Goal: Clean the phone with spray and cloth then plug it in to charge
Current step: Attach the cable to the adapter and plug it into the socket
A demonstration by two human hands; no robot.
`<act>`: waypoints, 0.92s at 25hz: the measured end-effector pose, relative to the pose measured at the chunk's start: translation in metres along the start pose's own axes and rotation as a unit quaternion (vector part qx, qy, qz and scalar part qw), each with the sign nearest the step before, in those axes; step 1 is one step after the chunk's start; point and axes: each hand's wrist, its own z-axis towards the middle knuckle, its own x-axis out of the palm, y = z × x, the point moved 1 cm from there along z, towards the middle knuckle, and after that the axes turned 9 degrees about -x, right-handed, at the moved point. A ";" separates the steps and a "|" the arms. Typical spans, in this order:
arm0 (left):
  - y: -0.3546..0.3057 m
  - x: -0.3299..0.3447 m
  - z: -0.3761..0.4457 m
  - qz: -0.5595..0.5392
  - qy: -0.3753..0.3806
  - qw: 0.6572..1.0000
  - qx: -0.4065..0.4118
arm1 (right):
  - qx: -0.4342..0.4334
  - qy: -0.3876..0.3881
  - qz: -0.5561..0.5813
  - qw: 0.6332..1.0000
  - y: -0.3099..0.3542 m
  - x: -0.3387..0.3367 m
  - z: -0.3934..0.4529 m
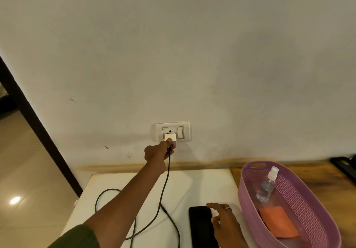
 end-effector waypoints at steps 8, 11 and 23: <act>0.003 0.010 0.014 0.019 -0.006 1.000 0.022 | -0.010 -0.016 0.041 0.999 0.008 0.010 0.008; 0.003 0.012 0.019 0.032 -0.012 0.999 0.026 | -0.022 -0.027 0.030 0.999 0.008 0.012 0.011; 0.004 -0.012 -0.007 0.134 -0.028 0.986 0.098 | -0.001 -0.041 0.022 0.999 0.022 0.019 0.003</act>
